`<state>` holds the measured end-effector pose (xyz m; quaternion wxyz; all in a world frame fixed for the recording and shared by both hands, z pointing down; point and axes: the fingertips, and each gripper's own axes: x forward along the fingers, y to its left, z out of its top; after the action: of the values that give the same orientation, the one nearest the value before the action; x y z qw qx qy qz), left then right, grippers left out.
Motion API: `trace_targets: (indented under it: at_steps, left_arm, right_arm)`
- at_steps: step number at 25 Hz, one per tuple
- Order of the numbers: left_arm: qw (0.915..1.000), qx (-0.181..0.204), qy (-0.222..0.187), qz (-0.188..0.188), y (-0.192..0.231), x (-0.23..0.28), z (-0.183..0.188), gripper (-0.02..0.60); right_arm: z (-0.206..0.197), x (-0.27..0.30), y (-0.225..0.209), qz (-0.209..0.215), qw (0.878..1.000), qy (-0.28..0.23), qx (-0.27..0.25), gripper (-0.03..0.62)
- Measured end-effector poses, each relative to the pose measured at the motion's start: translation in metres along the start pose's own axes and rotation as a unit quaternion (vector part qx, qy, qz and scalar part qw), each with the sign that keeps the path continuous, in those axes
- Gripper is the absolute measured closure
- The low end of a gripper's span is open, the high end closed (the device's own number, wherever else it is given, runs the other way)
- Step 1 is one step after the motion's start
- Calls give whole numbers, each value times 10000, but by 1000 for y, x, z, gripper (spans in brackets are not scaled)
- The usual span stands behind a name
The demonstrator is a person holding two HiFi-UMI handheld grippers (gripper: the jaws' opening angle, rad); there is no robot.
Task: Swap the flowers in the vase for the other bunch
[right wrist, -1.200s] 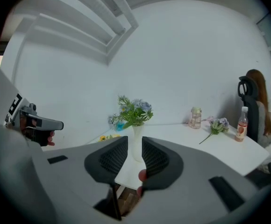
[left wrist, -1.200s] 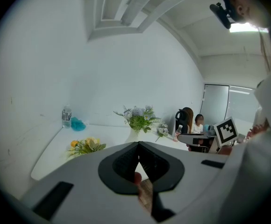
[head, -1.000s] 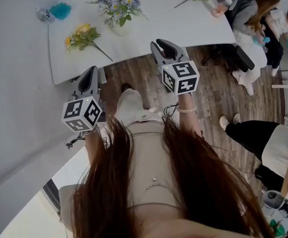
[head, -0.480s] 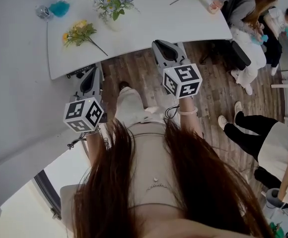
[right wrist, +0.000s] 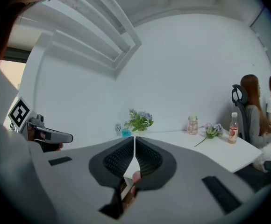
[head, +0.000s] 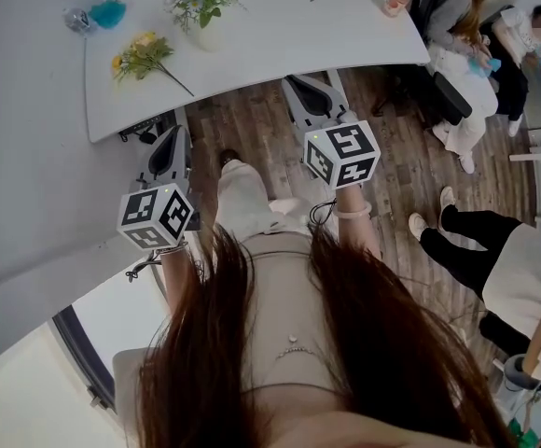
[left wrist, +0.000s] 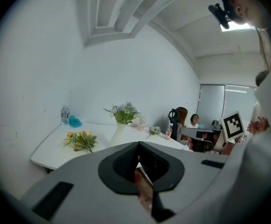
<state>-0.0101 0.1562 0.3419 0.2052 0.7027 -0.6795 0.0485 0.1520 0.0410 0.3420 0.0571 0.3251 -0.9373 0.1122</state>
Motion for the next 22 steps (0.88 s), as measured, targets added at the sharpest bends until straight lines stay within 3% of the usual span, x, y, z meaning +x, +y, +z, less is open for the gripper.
trace_targets:
  at_steps: [22]
  left_arm:
    - [9995,29,-115,-286,-42,-22,-14,578]
  right_arm:
    - [1,-55,15,-70,9996,-251,-83,560]
